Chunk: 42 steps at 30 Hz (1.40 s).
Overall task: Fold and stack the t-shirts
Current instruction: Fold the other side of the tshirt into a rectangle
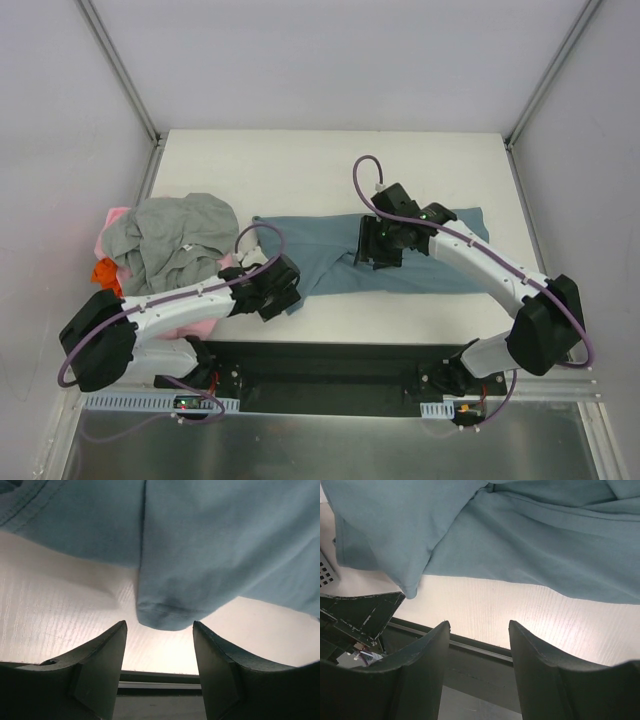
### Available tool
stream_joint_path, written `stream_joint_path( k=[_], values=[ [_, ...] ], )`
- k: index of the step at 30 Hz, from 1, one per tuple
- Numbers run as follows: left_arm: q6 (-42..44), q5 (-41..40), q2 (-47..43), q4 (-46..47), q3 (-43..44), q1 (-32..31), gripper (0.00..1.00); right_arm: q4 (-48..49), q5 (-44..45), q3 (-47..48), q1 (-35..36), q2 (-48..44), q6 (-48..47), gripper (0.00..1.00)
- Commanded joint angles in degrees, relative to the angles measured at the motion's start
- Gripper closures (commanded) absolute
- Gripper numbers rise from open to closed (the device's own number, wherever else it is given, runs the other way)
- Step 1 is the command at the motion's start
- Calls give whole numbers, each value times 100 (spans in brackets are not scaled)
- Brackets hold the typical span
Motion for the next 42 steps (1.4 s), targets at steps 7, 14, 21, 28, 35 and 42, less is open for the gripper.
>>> stream_joint_path(
  k=[7,14,21,28,35,42],
  values=[
    [-194,1,574,-119,5,-29,50,-170,132,-115,15,-162,9,46],
    [-150,18,943,-84,189,-55,86,-197,185,-159,23,-215,-17,46],
    [-177,-122,715,-93,101,-73,100,-214,220,-159,15,-241,-26,45],
    [640,-439,380,-242,803,41,100,-232,238,-141,15,-285,-44,46],
    [1571,-325,582,-260,1489,866,100,118,-95,-132,15,-232,-44,46],
    [2126,-325,925,-208,2192,1693,100,1385,-571,-177,67,241,562,45]
  ],
)
